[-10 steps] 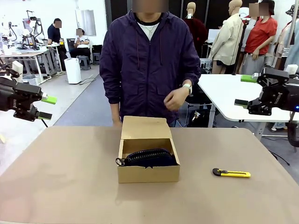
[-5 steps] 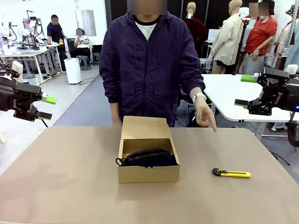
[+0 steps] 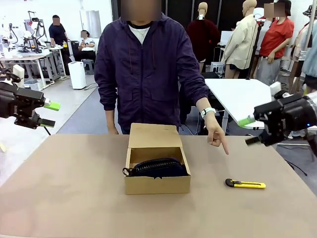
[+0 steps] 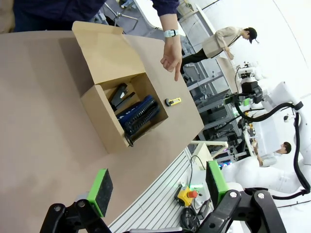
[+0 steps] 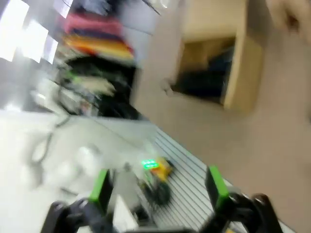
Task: Pack the items into the box.
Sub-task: Pick up the item indicated by the person and place it inside the Mailer Box.
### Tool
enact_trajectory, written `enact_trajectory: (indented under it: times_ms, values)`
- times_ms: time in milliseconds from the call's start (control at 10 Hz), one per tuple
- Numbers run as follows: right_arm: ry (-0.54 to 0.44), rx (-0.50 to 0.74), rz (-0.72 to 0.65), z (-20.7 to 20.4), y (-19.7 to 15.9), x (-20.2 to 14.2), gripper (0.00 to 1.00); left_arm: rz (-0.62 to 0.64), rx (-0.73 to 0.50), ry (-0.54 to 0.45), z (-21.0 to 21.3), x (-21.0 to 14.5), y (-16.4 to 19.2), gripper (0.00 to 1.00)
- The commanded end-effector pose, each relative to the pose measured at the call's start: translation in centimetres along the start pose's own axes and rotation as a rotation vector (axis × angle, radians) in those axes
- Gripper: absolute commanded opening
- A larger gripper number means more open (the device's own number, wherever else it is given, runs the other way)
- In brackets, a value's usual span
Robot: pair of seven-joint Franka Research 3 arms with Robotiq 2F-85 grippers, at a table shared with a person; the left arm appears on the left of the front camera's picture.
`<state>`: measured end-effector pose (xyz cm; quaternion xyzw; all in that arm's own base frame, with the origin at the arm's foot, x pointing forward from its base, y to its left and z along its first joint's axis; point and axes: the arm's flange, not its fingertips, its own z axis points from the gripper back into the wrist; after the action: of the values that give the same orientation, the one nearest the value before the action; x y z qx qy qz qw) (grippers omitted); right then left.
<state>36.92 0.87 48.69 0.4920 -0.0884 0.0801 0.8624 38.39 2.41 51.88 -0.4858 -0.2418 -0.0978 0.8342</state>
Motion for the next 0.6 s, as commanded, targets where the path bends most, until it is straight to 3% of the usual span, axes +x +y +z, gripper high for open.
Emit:
enact_trajectory:
  times_ms: [0, 100, 200, 300, 400, 500]
  values:
    - [0.136, -0.147, 0.063, 1.4, 0.5, 0.5, 1.0, -0.006, -0.005, 0.007, 0.3, -0.1, 0.0, 1.0]
    - [0.148, -0.307, 0.104, 1.7, -0.1, 0.1, 1.0, -0.006, -0.005, 0.007, 0.3, -0.1, 0.0, 1.0]
    - [0.307, -0.594, 0.128, 1.3, -0.7, -0.7, 1.0, -0.006, -0.005, 0.007, 0.3, -0.1, 0.0, 1.0]
    - [0.358, -0.692, 0.178, 0.6, -1.1, -0.9, 1.0, -0.006, -0.005, 0.007, 0.3, -0.1, 0.0, 1.0]
    - [0.32, -0.815, 0.23, 0.4, -1.0, -1.0, 1.0, -0.006, -0.005, 0.007, 0.3, -0.1, 0.0, 1.0]
    - [0.098, -0.814, 0.237, 0.9, -0.9, -0.7, 1.0, -0.006, -0.005, 0.007, 0.3, -0.1, 0.0, 1.0]
